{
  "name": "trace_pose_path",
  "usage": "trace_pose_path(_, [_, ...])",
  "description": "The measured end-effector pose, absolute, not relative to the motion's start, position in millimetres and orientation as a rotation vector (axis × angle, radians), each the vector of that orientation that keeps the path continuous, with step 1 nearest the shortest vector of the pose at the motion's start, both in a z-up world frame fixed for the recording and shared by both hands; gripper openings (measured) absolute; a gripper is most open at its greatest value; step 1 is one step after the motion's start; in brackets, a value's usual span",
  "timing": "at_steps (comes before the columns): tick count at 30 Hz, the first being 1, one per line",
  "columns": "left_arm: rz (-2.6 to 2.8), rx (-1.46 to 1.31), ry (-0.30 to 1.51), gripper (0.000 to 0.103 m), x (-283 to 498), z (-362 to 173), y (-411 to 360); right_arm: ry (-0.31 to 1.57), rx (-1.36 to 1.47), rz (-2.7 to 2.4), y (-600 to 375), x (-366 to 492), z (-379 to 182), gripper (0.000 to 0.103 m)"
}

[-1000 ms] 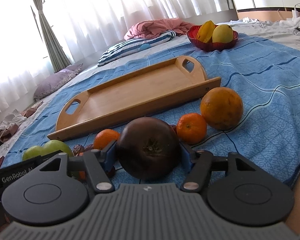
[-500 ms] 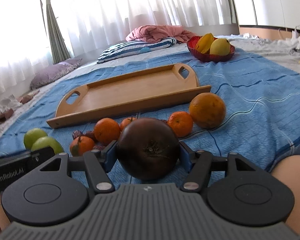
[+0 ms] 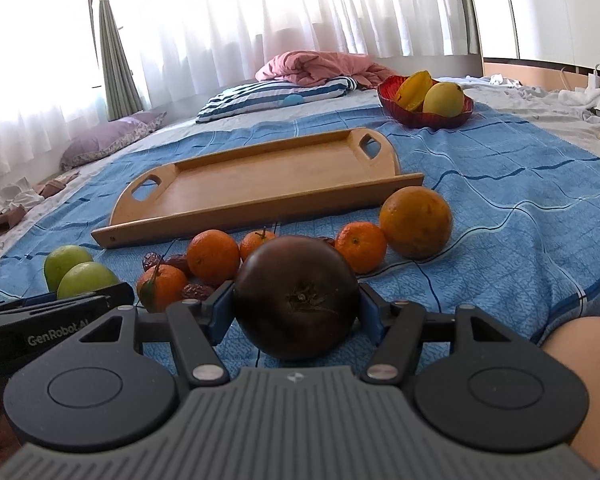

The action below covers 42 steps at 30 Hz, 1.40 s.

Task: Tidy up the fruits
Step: 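Grasp the green apple with the left tool while the right tool grasps the dark brown fruit, then carry the green apple and dark brown fruit over the wooden tray with both tools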

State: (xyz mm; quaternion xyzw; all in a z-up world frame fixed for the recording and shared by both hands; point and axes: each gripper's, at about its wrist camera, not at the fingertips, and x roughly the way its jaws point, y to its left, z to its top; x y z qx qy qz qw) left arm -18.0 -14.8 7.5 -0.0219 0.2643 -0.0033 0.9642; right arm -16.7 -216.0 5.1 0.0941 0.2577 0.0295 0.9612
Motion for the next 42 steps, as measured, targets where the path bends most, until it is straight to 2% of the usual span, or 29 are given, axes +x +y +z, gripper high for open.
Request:
trace_pose_path(9, [-0.049, -0.001, 0.529, 0.056, -23, 17, -19, 0.509, 0.173, 0.071, -215, -15, 5, 0.065])
trace_pose_path(18, [-0.108, 0.038, 0.452, 0.057, -22, 49, -21, 0.448, 0.168, 0.106, -221, -13, 23, 0.065])
trace_pose_path(24, [-0.161, -0.02, 0.53, 0.056, 20, 75, -2, 0.413, 0.085, 0.118, -233, 15, 55, 0.065])
trace_pose_path(33, [-0.142, -0.055, 0.591, 0.056, 97, 106, 23, 0.564, 0.021, 0.143, -261, 105, 85, 0.065])
trace_pose_path(42, [-0.153, -0.078, 0.774, 0.056, 167, 88, 24, 0.728, 0.006, 0.146, -262, 173, 77, 0.065])
